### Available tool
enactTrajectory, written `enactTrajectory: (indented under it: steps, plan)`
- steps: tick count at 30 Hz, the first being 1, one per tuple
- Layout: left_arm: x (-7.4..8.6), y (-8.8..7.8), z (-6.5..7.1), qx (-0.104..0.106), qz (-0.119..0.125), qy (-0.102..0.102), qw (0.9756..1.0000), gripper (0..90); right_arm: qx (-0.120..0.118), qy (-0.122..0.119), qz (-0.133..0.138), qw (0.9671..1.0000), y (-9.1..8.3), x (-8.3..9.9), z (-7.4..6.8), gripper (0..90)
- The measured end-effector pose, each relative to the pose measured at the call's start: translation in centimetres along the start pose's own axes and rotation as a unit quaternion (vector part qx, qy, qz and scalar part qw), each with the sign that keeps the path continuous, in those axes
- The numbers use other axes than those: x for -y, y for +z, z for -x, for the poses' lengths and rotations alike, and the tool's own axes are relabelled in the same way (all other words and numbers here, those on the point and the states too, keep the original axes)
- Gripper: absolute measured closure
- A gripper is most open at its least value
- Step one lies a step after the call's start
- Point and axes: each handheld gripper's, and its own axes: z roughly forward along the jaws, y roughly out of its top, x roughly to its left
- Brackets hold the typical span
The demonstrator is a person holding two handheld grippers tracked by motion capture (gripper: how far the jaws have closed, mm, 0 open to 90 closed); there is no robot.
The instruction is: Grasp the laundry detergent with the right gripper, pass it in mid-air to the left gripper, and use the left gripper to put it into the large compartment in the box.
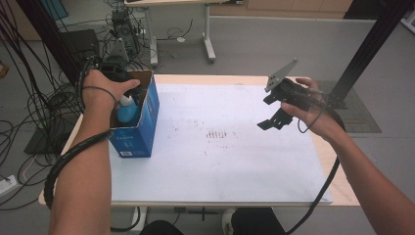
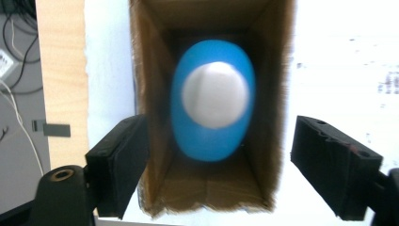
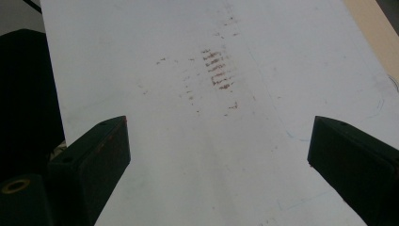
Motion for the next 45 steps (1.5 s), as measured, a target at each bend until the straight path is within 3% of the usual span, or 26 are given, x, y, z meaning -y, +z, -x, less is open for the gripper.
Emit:
enactTrajectory:
  steps: [5, 11, 17, 24, 36, 45]
  plan:
    - [0.1, -1.0, 2.4, 0.013, 0.014, 0.034, 0.9992, 14.1, 0.003, 0.000, -0.007, 1.0000, 0.2, 0.0, 0.3, 6.0]
    - [0.2, -1.8, 5.6, 0.027, 0.025, 0.075, 0.9965, 11.1, 0.000, 0.008, -0.016, 0.9998, 0.4, 0.1, 0.9, 6.2]
    - [0.1, -1.8, 8.0, 0.034, 0.030, 0.100, 0.9939, 10.2, -0.002, 0.015, -0.024, 0.9996, 0.6, 0.5, 1.6, 6.3]
    - [-0.2, -1.5, 10.1, 0.042, 0.032, 0.116, 0.9919, 9.4, 0.000, 0.028, -0.027, 0.9992, 0.4, 1.2, 2.5, 6.3]
    - [-0.1, -1.6, 12.3, 0.049, 0.041, 0.133, 0.9890, 9.5, 0.006, 0.034, -0.031, 0.9989, -0.2, 1.9, 2.7, 6.3]
    - [-0.2, -1.4, 12.7, 0.051, 0.040, 0.138, 0.9884, 9.6, 0.007, 0.033, -0.033, 0.9989, -0.2, 1.8, 2.6, 6.3]
